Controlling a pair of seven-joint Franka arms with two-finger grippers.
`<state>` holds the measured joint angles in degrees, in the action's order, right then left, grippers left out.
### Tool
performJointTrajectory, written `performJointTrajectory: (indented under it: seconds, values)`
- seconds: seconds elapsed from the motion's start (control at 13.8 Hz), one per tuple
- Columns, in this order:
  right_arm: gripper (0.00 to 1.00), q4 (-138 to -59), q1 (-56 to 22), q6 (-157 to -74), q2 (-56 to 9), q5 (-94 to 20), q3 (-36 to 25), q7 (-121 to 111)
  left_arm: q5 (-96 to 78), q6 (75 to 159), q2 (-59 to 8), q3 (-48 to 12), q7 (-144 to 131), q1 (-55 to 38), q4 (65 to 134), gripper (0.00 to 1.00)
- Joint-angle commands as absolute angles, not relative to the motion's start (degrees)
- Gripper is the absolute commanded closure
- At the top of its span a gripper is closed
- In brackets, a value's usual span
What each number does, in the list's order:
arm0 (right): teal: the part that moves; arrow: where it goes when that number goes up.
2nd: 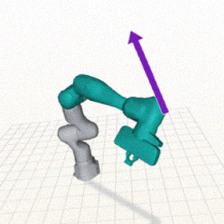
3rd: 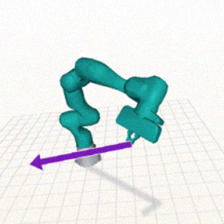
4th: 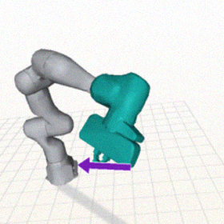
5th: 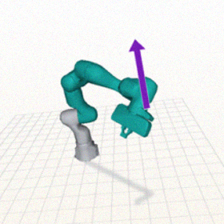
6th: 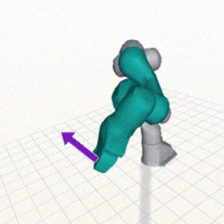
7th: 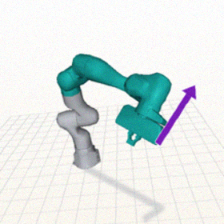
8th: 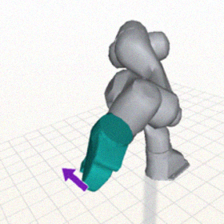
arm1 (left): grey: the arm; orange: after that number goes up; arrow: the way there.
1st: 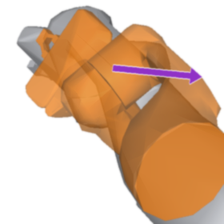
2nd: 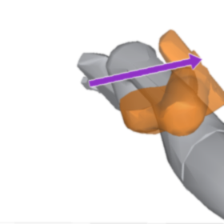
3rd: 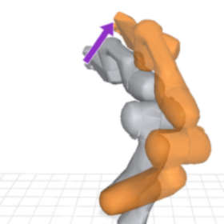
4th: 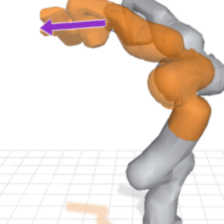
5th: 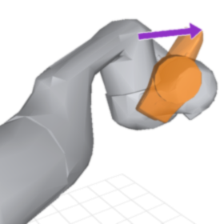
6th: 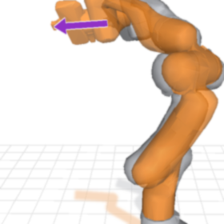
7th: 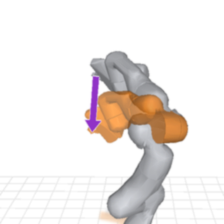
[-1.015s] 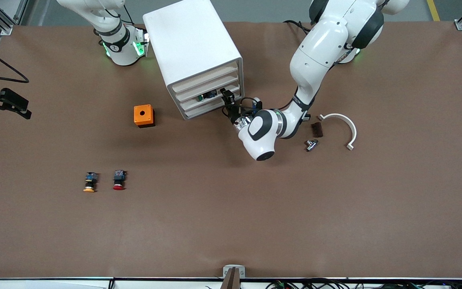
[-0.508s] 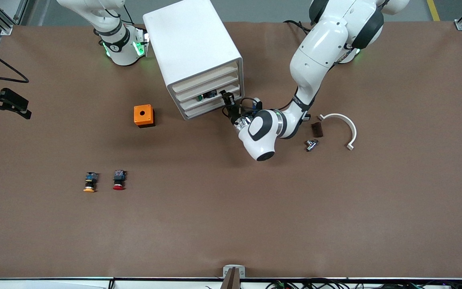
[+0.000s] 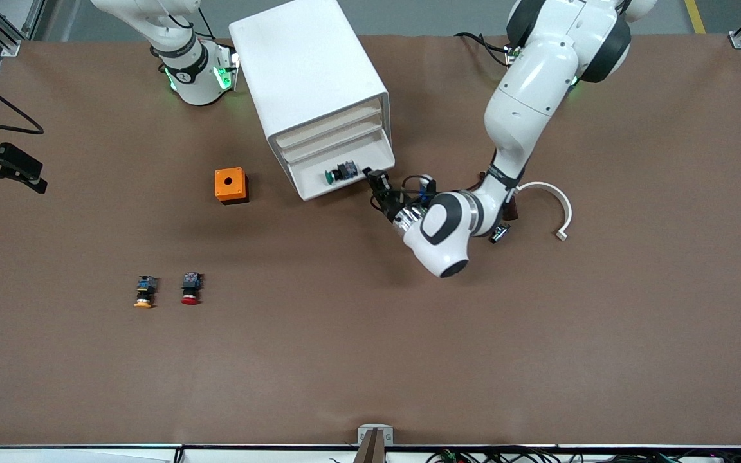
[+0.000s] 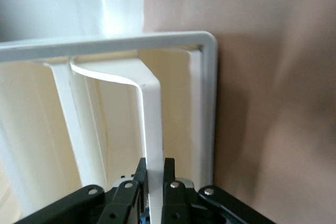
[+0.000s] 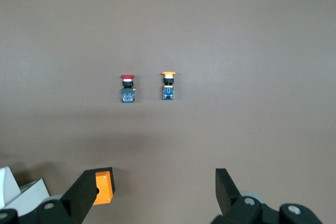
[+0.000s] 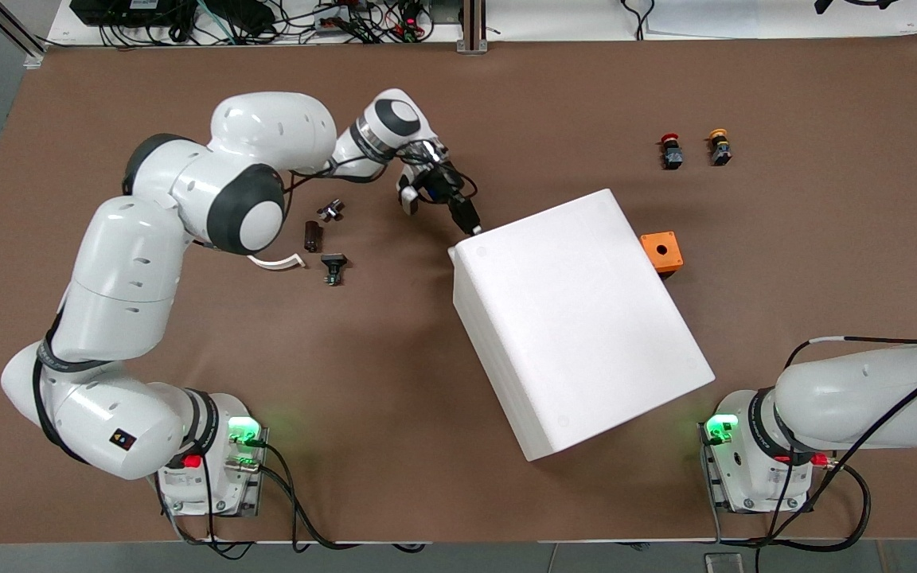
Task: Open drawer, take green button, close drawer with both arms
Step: 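Pull the drawer open with the left gripper while the right gripper approaches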
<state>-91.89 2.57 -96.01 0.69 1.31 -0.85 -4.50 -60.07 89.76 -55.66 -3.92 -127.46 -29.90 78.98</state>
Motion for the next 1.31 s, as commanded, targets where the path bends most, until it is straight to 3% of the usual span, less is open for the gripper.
performJointTrajectory:
  seconds: [0.0, 0.15, 0.29, 0.36, 0.44, 0.65, 0.87, 1.23]
  values:
    - [0.00, -91.8, 3.5, -96.8, -0.1, 2.2, 0.0, -4.3, -61.5, 92.0, -56.2, -4.0, -124.6, -27.3, 75.9, 0.92]
    - [0.00, -91.8, 3.4, -97.7, -1.3, 1.4, 0.1, -4.3, -61.5, 93.9, -56.1, -3.9, -122.5, -26.1, 75.9, 0.88]
    - [0.00, -91.8, 3.3, -97.6, -2.0, 1.3, 0.2, -4.2, -61.5, 94.0, -55.9, -3.9, -122.0, -25.7, 75.9, 0.52]
    - [0.00, -91.7, 3.3, -97.8, -2.5, 1.2, 0.2, -4.2, -61.4, 94.0, -55.7, -3.9, -122.1, -25.5, 76.0, 0.24]
    - [0.00, -91.6, 3.0, -98.1, -3.2, 0.6, 0.2, -3.6, -61.3, 94.0, -55.5, -3.8, -122.3, -25.4, 76.0, 0.09]
    - [0.00, -91.8, 2.0, -99.7, -6.5, -4.5, 0.3, -3.6, -60.6, 93.9, -55.0, -3.2, -122.1, -23.9, 75.9, 0.02]
    - [0.00, -92.5, -0.9, -99.8, -9.7, -5.2, 0.3, -1.4, -55.7, 93.7, -54.1, 0.3, -120.6, -23.8, 73.9, 0.01]
    - [0.00, -92.5, -8.9, -100.2, -14.5, -5.8, 0.4, 23.2, -48.3, 93.5, -51.0, 6.0, -116.8, -23.6, 73.4, 0.01]
